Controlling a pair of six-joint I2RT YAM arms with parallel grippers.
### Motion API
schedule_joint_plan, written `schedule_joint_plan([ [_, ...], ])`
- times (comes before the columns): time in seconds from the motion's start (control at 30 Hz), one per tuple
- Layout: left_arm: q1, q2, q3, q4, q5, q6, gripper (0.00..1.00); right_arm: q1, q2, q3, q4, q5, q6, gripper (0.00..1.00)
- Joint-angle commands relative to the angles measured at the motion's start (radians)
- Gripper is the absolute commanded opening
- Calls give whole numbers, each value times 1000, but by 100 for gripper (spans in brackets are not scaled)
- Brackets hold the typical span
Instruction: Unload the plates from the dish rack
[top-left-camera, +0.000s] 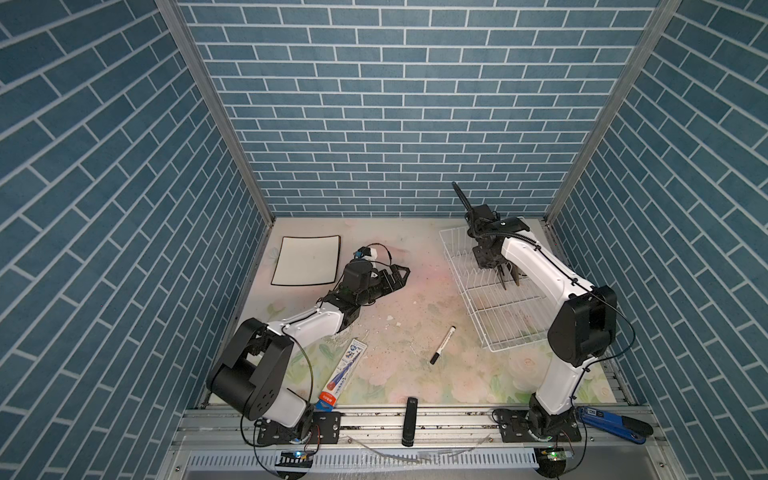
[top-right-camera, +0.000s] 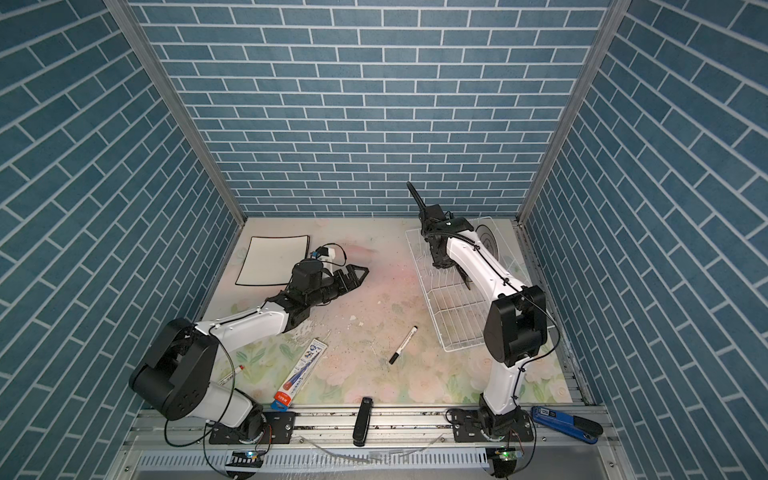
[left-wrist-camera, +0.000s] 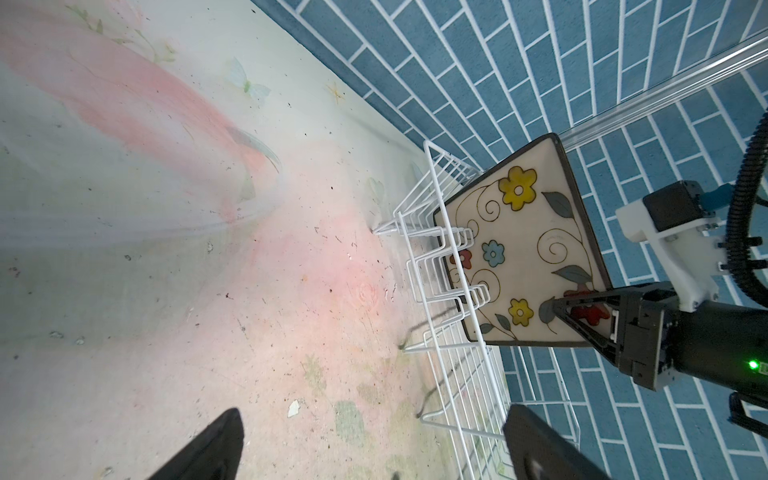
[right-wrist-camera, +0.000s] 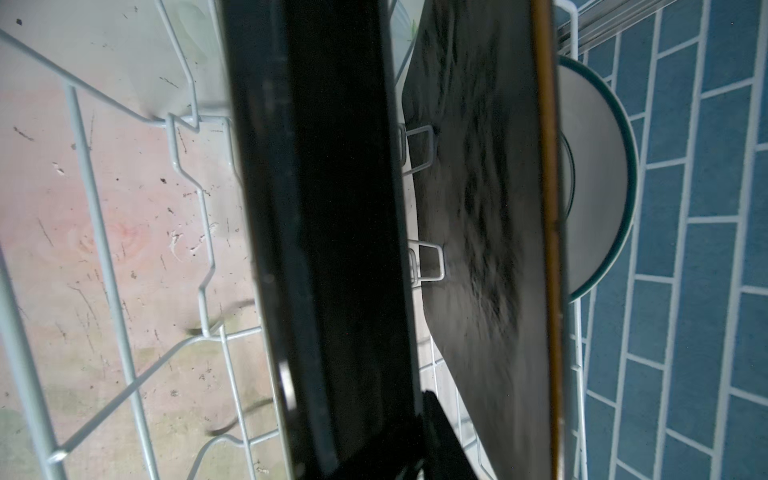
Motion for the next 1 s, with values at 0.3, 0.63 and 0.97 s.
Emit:
schedule_joint_plan([
  [0.3, -9, 0, 21, -11, 3, 6, 100, -3, -27, -70, 45, 15, 42, 16],
  [0.63, -8, 3, 23, -9, 4, 6, 100, -1, -45, -95, 71, 23, 47, 10],
  [0.97, -9, 7, 23, -13, 6, 7, 100, 9, -58, -118, 103, 60, 70, 1],
])
